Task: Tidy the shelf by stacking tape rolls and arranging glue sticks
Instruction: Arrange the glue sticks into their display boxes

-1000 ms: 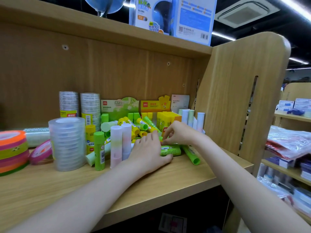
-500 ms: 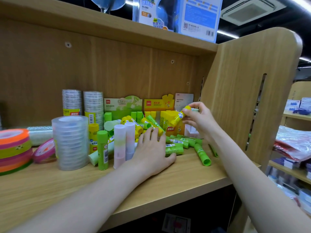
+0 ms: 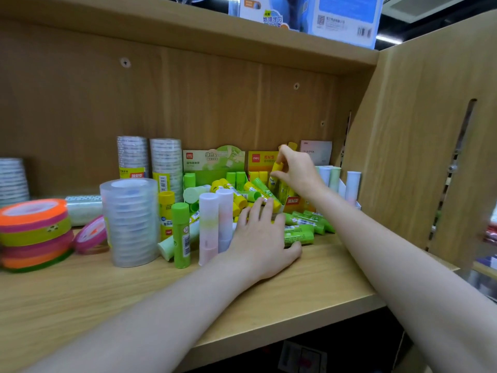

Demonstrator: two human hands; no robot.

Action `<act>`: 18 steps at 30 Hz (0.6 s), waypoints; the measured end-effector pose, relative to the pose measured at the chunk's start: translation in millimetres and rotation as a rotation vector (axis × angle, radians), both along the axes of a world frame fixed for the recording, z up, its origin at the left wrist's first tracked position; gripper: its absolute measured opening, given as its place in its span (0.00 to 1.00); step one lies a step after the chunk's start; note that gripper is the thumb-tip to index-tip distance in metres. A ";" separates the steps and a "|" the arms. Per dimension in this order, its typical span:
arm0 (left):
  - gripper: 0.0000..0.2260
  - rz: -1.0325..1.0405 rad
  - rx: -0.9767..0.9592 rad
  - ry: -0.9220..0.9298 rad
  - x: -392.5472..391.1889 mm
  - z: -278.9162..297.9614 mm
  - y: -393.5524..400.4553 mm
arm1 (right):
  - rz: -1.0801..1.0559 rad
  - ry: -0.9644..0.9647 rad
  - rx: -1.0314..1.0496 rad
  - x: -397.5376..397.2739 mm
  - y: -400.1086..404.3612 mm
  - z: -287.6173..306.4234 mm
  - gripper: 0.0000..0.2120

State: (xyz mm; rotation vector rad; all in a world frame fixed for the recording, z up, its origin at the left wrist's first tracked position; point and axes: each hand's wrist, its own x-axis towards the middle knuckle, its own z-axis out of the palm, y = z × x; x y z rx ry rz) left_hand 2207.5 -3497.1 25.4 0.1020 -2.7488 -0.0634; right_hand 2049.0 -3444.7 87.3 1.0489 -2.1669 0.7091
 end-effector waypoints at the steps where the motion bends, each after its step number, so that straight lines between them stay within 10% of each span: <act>1: 0.27 0.000 0.000 0.000 -0.1 -0.1 -0.2 | -0.029 0.001 0.024 -2.9 -3.1 -1.6 0.11; 12: 0.26 0.012 0.000 -0.011 0.2 0.2 0.7 | -0.197 -0.013 0.284 -2.1 -10.0 1.2 0.17; 18: 0.26 0.019 0.004 -0.021 0.0 0.1 0.6 | 0.233 -0.005 0.162 13.3 1.8 10.5 0.17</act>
